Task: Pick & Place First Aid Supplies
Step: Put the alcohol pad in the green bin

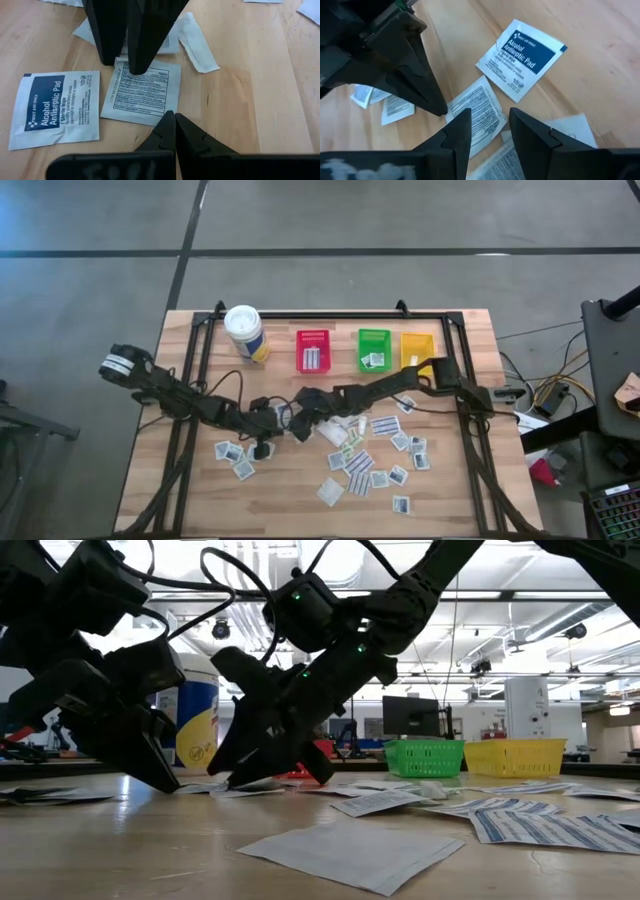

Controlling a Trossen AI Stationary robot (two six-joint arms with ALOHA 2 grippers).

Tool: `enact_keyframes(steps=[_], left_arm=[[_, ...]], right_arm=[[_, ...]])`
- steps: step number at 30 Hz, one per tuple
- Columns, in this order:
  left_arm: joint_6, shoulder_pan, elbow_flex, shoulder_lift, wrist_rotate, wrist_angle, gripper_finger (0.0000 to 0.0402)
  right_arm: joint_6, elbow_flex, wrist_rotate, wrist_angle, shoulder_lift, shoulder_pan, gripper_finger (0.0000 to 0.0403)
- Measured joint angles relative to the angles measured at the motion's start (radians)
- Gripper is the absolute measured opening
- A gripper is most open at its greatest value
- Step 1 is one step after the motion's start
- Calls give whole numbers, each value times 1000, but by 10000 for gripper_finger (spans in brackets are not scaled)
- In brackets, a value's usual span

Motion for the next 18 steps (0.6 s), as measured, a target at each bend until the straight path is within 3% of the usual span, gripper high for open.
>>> enact_keyframes(steps=[4, 18], left_arm=[[-1, 0, 0, 0, -7, 3, 0], [102, 0, -3, 9, -9, 42, 0]], right_arm=[[33, 2, -56, -22, -1, -6, 132], [107, 0, -54, -50, -2, -6, 109]])
